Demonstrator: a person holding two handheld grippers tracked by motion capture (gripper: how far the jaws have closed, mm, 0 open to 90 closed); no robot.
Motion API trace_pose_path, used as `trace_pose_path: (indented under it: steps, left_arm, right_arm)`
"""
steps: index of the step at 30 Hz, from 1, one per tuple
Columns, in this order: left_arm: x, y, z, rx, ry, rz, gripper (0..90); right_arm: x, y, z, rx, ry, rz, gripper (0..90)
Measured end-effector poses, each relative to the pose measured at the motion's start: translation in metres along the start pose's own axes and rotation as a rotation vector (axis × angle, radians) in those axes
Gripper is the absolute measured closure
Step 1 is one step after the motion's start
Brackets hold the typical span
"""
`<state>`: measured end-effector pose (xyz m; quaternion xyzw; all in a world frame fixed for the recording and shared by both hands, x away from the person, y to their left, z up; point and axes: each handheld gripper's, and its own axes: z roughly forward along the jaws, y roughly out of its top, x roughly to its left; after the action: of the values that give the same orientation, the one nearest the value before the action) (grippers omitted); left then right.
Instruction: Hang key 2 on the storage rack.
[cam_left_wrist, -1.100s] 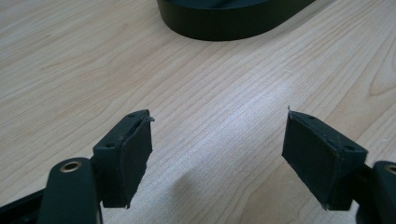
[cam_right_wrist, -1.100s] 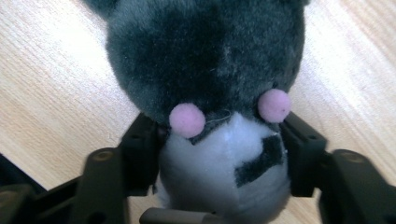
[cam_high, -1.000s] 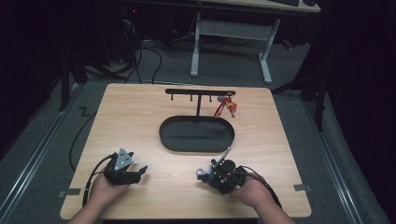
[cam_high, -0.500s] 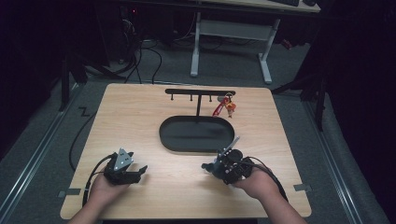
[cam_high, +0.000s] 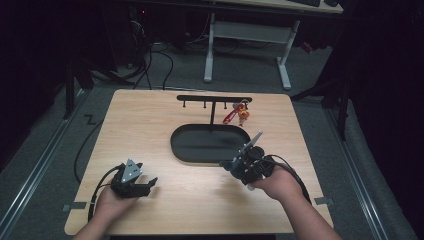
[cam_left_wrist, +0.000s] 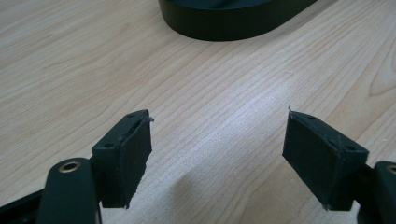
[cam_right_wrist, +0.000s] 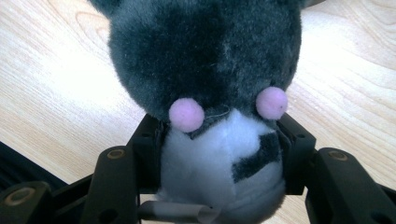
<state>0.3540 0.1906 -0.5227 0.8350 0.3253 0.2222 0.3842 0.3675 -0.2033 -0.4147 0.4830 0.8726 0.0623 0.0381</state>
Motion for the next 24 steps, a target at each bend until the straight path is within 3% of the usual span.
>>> trace_pose_path:
  steps: [17, 24]
  left_arm:
    - [0.000, 0.000, 0.000, 0.002, -0.003, 0.000, 23.9]
    - [0.000, 0.000, -0.001, 0.003, -0.005, -0.001, 23.9]
  right_arm:
    - [-0.011, 0.025, -0.030, -0.015, -0.007, 0.031, 47.2]
    - [-0.015, 0.037, -0.043, -0.023, 0.004, 0.070, 47.1]
